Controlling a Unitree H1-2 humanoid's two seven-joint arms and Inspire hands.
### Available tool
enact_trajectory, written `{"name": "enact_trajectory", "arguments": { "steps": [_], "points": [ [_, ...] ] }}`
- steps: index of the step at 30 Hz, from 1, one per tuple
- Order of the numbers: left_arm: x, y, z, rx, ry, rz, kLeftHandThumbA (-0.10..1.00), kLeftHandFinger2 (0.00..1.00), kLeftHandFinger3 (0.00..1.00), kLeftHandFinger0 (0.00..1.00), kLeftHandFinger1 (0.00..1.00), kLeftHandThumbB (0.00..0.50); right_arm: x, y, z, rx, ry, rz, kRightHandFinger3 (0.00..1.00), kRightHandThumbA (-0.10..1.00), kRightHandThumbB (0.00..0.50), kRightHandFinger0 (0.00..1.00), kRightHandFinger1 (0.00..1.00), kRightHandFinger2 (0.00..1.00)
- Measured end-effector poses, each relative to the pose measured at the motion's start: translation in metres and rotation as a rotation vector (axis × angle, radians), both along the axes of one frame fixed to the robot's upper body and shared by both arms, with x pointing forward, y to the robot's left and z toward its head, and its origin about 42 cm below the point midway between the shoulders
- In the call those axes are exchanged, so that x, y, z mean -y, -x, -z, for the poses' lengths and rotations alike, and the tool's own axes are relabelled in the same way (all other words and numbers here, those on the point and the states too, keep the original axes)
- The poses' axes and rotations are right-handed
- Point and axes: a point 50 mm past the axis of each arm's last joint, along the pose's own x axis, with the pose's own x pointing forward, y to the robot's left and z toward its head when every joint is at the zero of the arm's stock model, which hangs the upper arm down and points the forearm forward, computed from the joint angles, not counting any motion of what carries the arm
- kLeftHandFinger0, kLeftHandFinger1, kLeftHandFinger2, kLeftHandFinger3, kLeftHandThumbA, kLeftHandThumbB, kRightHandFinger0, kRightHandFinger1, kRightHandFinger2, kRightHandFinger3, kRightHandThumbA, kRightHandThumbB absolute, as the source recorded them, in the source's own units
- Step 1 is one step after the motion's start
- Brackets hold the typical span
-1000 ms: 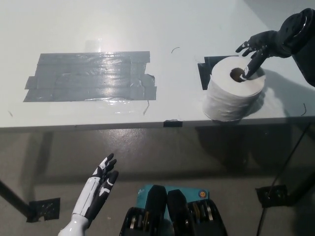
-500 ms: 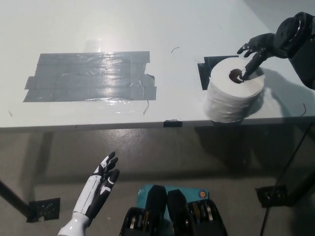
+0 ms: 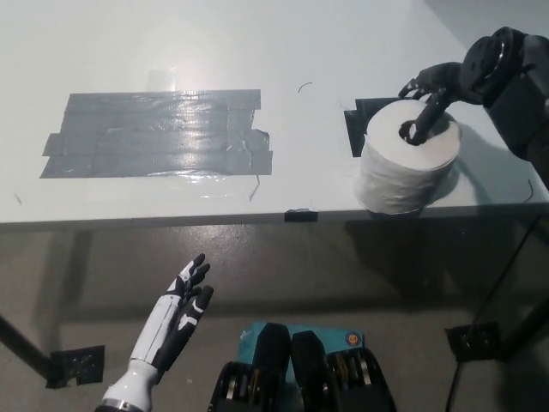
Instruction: A toilet paper roll is kept on the black spot on the desk infront of the robot and the robot inserts its right thumb into the hole in the centre to grab the roll. Then it passes the roll to a person.
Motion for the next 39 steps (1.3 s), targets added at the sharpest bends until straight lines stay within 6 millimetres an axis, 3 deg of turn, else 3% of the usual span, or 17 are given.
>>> {"name": "enact_trajectory", "arguments": {
  "steps": [3, 11, 18, 19, 20, 21, 22, 23, 24, 25, 26, 27, 28, 30, 34, 36, 39],
  "points": [
    [0.001, -0.001, -0.002, 0.005, -0.002, 0.003, 0.95, 1.0, 1.0, 1.0, 1.0, 0.022, -0.004, 0.0, 0.002, 0.001, 0.004, -0.003, 1.0, 1.0, 0.315, 1.0, 1.0, 1.0],
    [0.001, -0.002, -0.005, 0.007, -0.006, 0.013, 0.94, 1.0, 1.0, 1.0, 1.0, 0.027, 0.0, 0.001, 0.011, 0.001, 0.043, -0.001, 1.0, 1.0, 0.335, 1.0, 1.0, 1.0],
    [0.002, -0.005, -0.007, 0.01, -0.01, 0.015, 0.93, 1.0, 1.0, 1.0, 1.0, 0.019, 0.005, 0.002, 0.022, 0.014, 0.057, 0.021, 1.0, 0.55, 0.307, 1.0, 1.0, 1.0],
    [0.002, -0.005, -0.008, 0.01, -0.01, 0.015, 0.93, 1.0, 1.0, 1.0, 1.0, 0.02, 0.005, 0.002, 0.024, 0.017, 0.053, 0.025, 1.0, 0.44, 0.325, 0.79, 0.84, 0.93],
    [0.002, -0.005, -0.008, 0.01, -0.011, 0.016, 0.93, 1.0, 1.0, 1.0, 1.0, 0.02, 0.006, 0.003, 0.027, 0.023, 0.046, 0.031, 1.0, 0.35, 0.303, 0.54, 0.57, 0.66],
    [0.002, -0.005, -0.008, 0.01, -0.011, 0.016, 0.93, 1.0, 1.0, 1.0, 1.0, 0.018, 0.007, 0.003, 0.028, 0.028, 0.04, 0.036, 0.96, 0.02, 0.237, 0.13, 0.25, 0.43],
    [0.002, -0.005, -0.008, 0.009, -0.011, 0.016, 0.93, 1.0, 1.0, 1.0, 1.0, 0.017, 0.008, 0.003, 0.03, 0.037, 0.028, 0.043, 0.78, -0.1, 0.232, 0.01, 0.18, 0.37],
    [0.002, -0.005, -0.008, 0.01, -0.011, 0.016, 0.93, 1.0, 1.0, 1.0, 1.0, 0.016, 0.008, 0.003, 0.03, 0.043, 0.022, 0.045, 0.76, -0.1, 0.22, 0.01, 0.26, 0.46],
    [0.002, -0.005, -0.008, 0.01, -0.011, 0.016, 0.93, 1.0, 1.0, 1.0, 1.0, 0.015, 0.009, 0.003, 0.031, 0.058, 0.01, 0.051, 0.53, -0.1, 0.22, 0.0, 0.34, 0.55],
    [0.002, -0.006, -0.008, 0.01, -0.012, 0.016, 0.93, 1.0, 1.0, 1.0, 1.0, 0.014, 0.01, 0.003, 0.032, 0.068, 0.0, 0.055, 0.37, -0.1, 0.23, 0.09, 0.54, 0.77],
    [0.002, -0.006, -0.008, 0.011, -0.011, 0.016, 0.93, 1.0, 1.0, 1.0, 1.0, 0.007, 0.011, 0.003, 0.033, 0.077, -0.014, 0.06, 0.27, -0.1, 0.219, 0.16, 0.68, 0.93],
    [0.002, -0.006, -0.008, 0.012, -0.011, 0.016, 0.93, 1.0, 1.0, 1.0, 1.0, 0.007, 0.013, 0.003, 0.035, 0.095, -0.045, 0.072, 0.28, -0.1, 0.214, 0.2, 0.73, 1.0],
    [0.002, -0.006, -0.009, 0.012, -0.012, 0.016, 0.92, 1.0, 1.0, 1.0, 1.0, 0.006, 0.015, 0.003, 0.036, 0.105, -0.068, 0.083, 0.44, -0.1, 0.195, 0.25, 0.73, 1.0],
    [0.003, -0.006, -0.009, 0.013, -0.011, 0.016, 0.92, 1.0, 1.0, 1.0, 1.0, 0.008, 0.02, 0.004, 0.04, 0.131, -0.143, 0.118, 0.81, -0.1, 0.172, 0.2, 0.66, 0.97],
    [0.002, -0.007, -0.009, 0.012, -0.011, 0.016, 0.92, 1.0, 1.0, 1.0, 1.0, 0.007, 0.034, 0.007, 0.051, 0.179, -0.339, 0.21, 0.91, -0.1, 0.21, 0.09, 0.55, 0.9],
    [0.002, -0.007, -0.008, 0.01, -0.012, 0.016, 0.92, 1.0, 1.0, 1.0, 1.0, 0.006, 0.042, 0.01, 0.061, 0.195, -0.464, 0.271, 0.97, -0.1, 0.189, 0.09, 0.6, 0.99],
    [0.002, -0.007, -0.007, 0.007, -0.012, 0.015, 0.92, 1.0, 1.0, 1.0, 1.0, 0.001, 0.053, 0.015, 0.075, 0.2, -0.632, 0.357, 1.0, -0.1, 0.175, 0.0, 0.53, 1.0]
  ]
}}
